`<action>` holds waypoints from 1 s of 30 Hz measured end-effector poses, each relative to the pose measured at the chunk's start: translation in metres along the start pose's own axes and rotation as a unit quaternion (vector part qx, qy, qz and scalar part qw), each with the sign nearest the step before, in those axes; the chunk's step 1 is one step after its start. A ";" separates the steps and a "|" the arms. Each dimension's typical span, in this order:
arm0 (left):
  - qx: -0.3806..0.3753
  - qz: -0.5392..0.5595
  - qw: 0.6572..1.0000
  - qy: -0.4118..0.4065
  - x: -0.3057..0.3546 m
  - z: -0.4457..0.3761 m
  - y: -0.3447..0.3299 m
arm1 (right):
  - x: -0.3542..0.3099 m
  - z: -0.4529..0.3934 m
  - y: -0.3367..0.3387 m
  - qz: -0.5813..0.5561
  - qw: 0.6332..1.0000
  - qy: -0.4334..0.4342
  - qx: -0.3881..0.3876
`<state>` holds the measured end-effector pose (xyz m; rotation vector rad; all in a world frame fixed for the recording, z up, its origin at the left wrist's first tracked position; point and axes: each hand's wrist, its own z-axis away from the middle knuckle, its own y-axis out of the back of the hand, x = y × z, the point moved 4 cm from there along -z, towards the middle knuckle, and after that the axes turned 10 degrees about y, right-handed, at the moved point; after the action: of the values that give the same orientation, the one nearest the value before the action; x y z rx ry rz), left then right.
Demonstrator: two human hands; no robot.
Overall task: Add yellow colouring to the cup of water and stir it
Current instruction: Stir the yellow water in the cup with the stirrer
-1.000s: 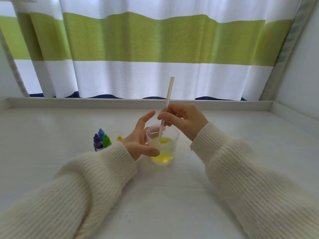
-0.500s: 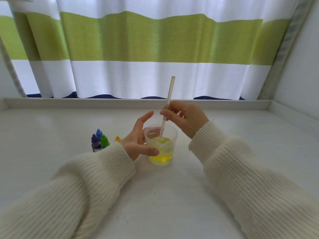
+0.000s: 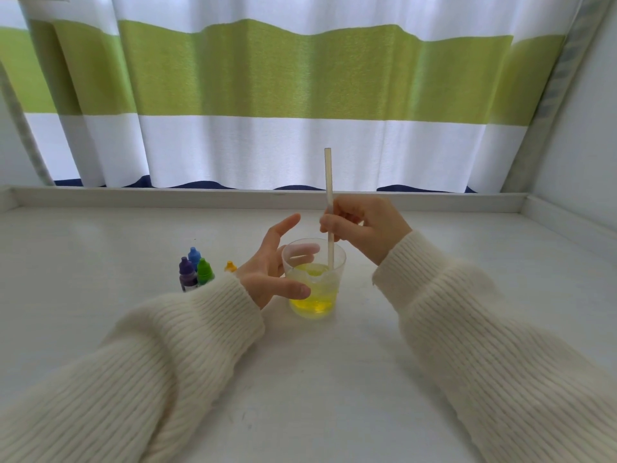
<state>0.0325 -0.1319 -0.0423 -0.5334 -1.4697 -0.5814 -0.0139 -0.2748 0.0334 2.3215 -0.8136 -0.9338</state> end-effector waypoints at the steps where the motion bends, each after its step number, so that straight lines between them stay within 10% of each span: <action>1: -0.001 -0.002 1.000 0.000 0.000 0.000 0.000 | -0.001 0.000 -0.001 -0.014 1.000 -0.003 -0.003; 10: -0.006 -0.017 1.000 0.005 -0.002 -0.002 0.002 | -0.009 0.001 -0.010 -0.097 0.995 -0.012 -0.015; 30: 0.002 -0.011 1.000 0.007 -0.003 -0.004 0.004 | 0.006 -0.003 -0.003 0.089 0.996 0.015 -0.007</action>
<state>0.0379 -0.1318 -0.0453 -0.5103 -1.4648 -0.5984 -0.0078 -0.2763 0.0311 2.2035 -0.9795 -0.8241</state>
